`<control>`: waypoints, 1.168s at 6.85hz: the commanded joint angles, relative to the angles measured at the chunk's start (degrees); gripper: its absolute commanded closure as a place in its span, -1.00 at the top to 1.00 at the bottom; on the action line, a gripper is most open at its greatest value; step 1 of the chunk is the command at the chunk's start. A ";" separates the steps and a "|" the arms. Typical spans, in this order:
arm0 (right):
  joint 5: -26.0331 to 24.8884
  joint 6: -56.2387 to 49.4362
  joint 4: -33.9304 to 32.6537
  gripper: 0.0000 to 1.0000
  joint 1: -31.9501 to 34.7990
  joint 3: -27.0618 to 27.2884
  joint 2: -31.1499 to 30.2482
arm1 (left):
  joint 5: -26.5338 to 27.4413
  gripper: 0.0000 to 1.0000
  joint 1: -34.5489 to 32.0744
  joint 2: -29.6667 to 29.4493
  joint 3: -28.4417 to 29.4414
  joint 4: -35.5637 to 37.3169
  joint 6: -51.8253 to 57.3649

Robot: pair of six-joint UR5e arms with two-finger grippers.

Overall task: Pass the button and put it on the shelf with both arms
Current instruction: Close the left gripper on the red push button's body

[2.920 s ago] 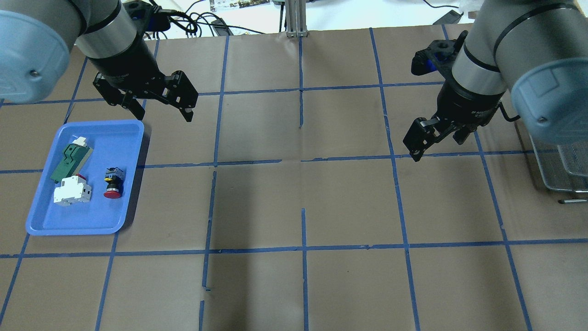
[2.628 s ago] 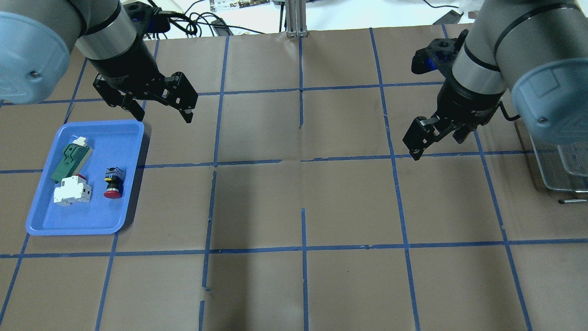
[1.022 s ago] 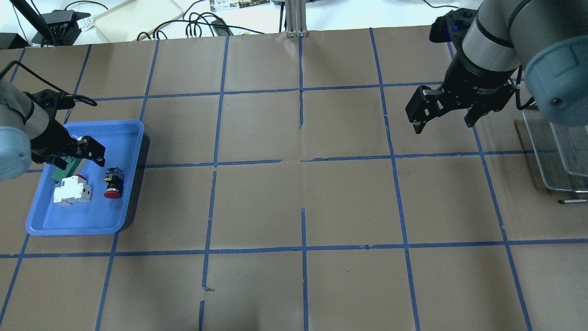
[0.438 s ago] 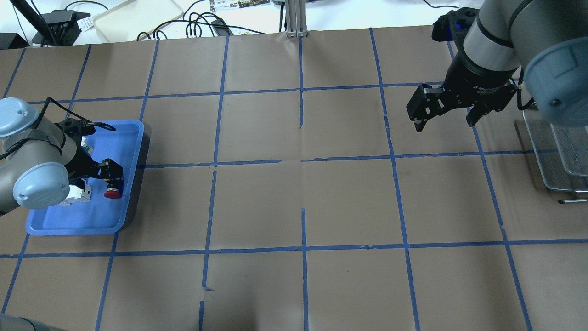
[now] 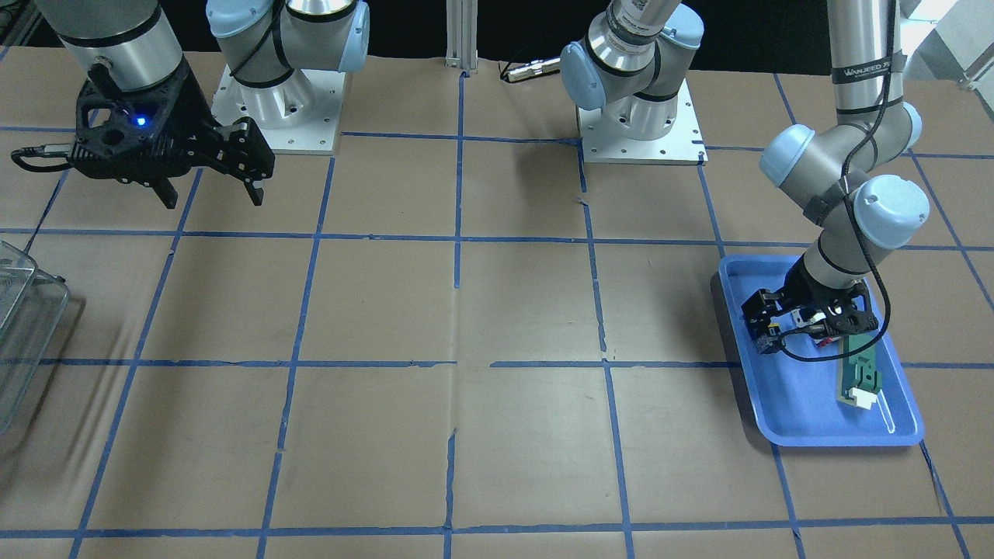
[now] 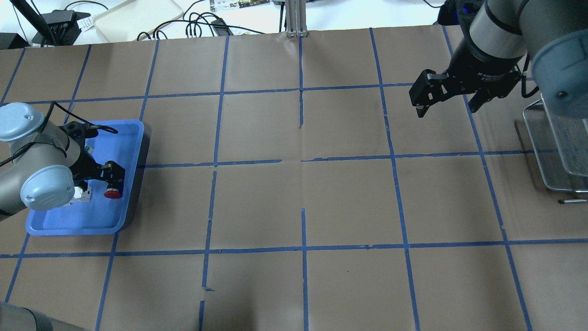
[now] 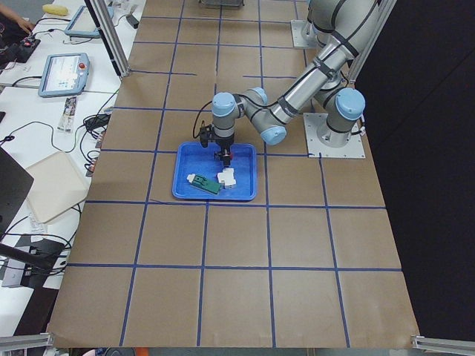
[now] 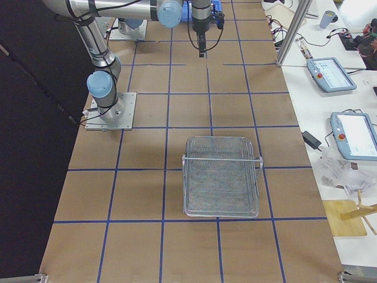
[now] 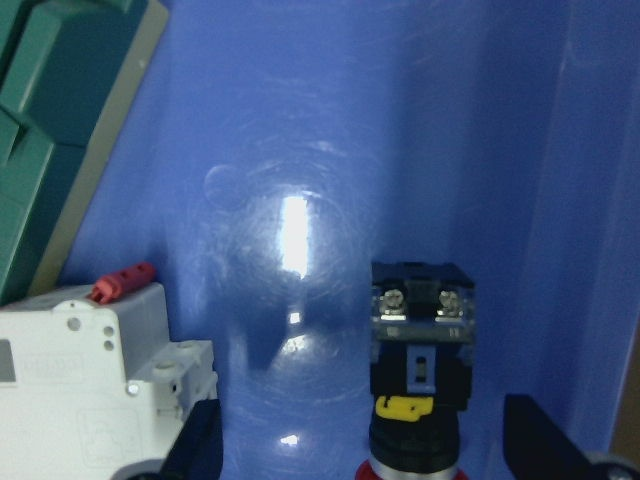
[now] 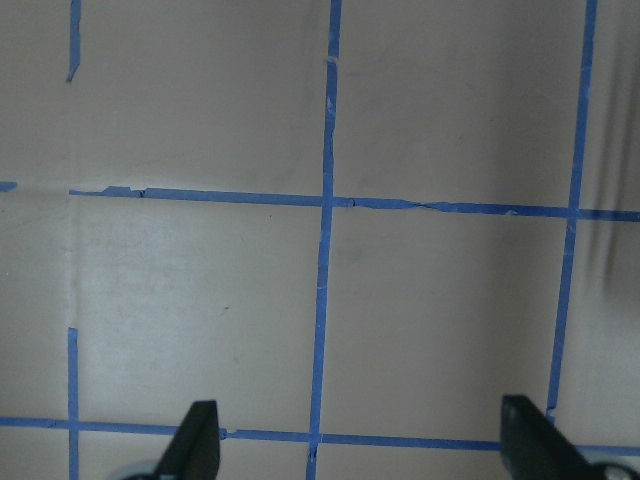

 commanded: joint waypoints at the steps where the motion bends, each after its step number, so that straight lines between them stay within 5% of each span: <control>1: 0.08 0.24 -0.37 1.00 -0.39 0.50 -0.09 | -0.23 0.91 1.75 -0.14 -0.18 -0.22 0.15; 3: 0.17 0.07 -0.36 1.00 -0.30 0.68 -0.18 | -0.23 0.56 1.76 -0.14 -0.18 -0.31 0.15; 8: 0.26 0.06 -1.24 1.00 -0.66 0.68 -0.09 | -0.14 0.68 1.32 -0.14 -1.76 -0.40 14.33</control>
